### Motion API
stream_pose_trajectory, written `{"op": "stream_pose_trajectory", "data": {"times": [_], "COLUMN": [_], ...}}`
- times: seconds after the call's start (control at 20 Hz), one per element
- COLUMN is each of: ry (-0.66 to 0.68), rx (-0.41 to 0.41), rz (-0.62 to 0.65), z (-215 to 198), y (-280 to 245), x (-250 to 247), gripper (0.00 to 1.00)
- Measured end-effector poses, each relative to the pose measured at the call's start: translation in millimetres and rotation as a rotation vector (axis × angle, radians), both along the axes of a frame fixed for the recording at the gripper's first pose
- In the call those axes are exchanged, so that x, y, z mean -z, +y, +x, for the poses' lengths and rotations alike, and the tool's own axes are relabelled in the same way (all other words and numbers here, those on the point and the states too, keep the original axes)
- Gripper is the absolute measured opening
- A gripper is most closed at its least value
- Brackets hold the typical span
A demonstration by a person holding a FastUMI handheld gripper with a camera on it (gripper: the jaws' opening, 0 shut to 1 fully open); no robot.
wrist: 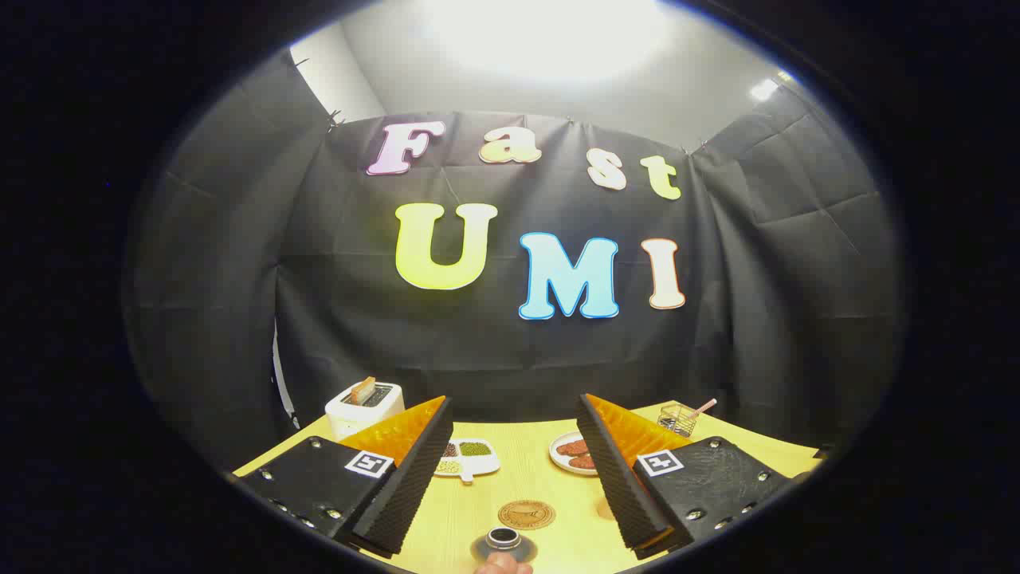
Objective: Take the bottle from table, then pour the juice into the cup, finally place the bottle on the coaster
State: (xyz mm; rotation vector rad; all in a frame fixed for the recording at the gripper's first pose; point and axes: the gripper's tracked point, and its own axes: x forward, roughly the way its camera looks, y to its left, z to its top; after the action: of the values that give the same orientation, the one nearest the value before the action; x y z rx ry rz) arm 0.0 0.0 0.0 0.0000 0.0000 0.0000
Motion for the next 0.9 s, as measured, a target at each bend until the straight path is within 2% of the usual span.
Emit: {"op": "stream_pose_trajectory", "data": {"times": [0.25, 0.45, 0.75, 0.9], "ry": [0.026, 0.013, -0.024, -0.009], "rx": [-0.025, -0.006, 0.006, -0.007], "rz": [0.037, 0.055, 0.010, 0.044], "z": [-42.0, -70.4, -82.5, -84.9], "y": [11.2, 4.1, 6.9, 10.3], "x": [31.7, 38.4, 23.0, 32.9], "gripper": [0.96, 0.96, 0.96, 0.96]}}
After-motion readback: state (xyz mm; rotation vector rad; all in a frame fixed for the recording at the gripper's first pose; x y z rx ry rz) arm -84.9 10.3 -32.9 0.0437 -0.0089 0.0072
